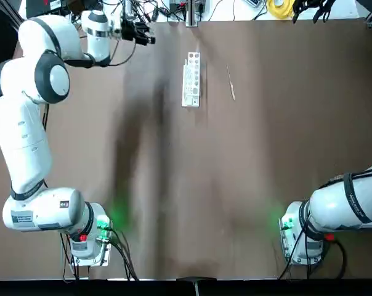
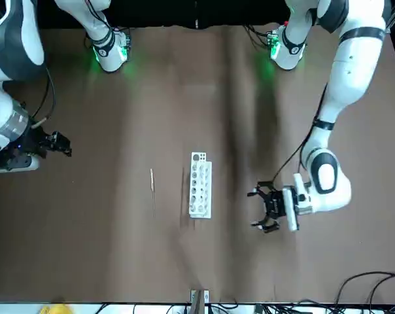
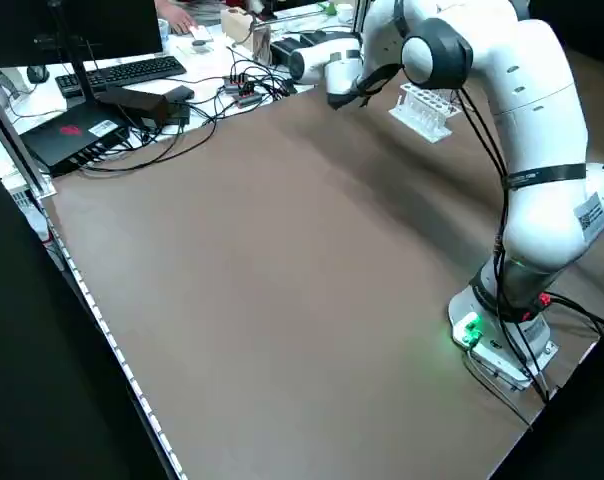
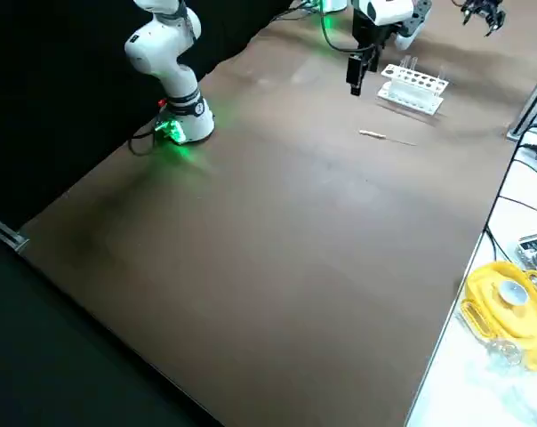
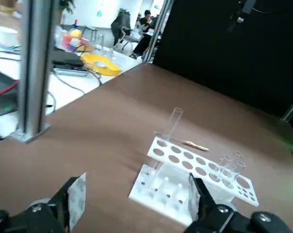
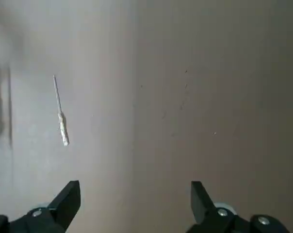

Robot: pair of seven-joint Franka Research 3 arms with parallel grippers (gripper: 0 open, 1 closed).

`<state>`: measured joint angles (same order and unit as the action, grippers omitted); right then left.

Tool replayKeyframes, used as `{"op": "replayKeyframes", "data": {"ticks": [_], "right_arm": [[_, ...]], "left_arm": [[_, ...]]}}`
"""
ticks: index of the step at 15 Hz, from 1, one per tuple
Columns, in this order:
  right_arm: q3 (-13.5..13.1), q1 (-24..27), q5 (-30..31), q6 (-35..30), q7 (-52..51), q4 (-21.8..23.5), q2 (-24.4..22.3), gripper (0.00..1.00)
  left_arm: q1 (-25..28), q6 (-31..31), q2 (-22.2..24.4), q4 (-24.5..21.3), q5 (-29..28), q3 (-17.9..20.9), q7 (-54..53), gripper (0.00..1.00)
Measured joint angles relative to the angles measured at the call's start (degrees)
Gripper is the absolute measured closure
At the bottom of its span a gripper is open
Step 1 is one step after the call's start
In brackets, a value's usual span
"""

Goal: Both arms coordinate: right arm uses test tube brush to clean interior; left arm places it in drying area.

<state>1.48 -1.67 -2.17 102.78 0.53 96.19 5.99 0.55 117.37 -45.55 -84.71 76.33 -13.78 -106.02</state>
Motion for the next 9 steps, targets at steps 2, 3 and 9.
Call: {"op": "replayKeyframes", "data": {"ticks": [2, 3, 9], "right_arm": [[-3.27, -3.01, 0.05, -1.58, 0.10, 0.03, -1.12, 0.00], [-4.44, -3.75, 0.06, -3.74, 0.08, -0.52, -1.63, 0.00], [-5.74, -4.39, 0.06, -9.69, -0.02, -2.77, -3.34, 0.00]], "left_arm": [[-2.77, 0.03, -2.23, 1.36, 3.15, -0.08, -6.31, 0.00], [-4.10, 0.06, -3.24, 2.00, 5.22, -0.09, -9.25, 0.00], [-10.10, 0.15, -7.00, 4.06, 13.09, -0.07, -20.25, 0.00]]}}
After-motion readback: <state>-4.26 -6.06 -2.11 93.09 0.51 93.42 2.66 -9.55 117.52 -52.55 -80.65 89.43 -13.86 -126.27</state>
